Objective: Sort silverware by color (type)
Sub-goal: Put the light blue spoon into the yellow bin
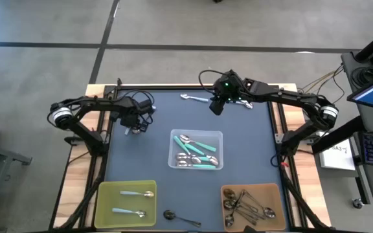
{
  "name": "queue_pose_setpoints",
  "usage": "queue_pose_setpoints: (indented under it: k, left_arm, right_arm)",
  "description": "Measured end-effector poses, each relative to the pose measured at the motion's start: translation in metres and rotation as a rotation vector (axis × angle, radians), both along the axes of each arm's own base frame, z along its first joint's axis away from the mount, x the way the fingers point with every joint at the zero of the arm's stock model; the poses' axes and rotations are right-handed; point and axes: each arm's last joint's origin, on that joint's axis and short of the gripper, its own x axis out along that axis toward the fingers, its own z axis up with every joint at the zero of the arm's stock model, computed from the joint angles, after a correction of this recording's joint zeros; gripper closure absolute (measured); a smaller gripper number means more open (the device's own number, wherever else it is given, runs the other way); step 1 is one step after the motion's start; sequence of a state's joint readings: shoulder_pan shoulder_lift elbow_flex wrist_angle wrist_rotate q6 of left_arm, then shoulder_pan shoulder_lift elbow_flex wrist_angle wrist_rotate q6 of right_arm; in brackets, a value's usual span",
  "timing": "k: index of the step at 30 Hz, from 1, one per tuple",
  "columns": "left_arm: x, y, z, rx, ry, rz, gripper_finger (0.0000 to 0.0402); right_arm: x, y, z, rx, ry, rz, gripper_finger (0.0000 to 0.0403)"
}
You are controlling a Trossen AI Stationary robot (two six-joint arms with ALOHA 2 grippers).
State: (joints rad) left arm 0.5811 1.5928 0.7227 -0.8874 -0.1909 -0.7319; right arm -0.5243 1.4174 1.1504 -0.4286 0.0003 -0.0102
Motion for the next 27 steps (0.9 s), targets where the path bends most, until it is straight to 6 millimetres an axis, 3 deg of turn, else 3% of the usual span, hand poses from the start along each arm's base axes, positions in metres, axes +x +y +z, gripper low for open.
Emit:
queue_pose_setpoints:
  k: [3,11,19,23,27]
  left_arm:
    - [0.002,0.002,0.002,-0.006,-0.009,0.004,0.0381]
    - [0.006,0.007,0.013,0.003,-0.027,0.014,0.0381]
    - [0.017,0.009,0.065,0.103,-0.227,-0.023,0.0381]
    - [0.018,-0.011,0.096,0.056,-0.375,-0.114,0.0381]
    - [0.021,-0.046,0.128,0.014,-0.558,-0.225,0.0381]
  right_arm:
    - [0.0,0.0,0.0,0.007,-0.004,-0.008,0.028]
    - [0.0,0.0,0.0,0.006,-0.003,-0.007,0.028]
    - [0.0,0.0,0.0,-0.016,0.01,0.018,0.028]
    - [0.0,0.0,0.0,-0.032,0.02,0.037,0.028]
    - [0.0,0.0,0.0,-0.033,0.02,0.038,0.028]
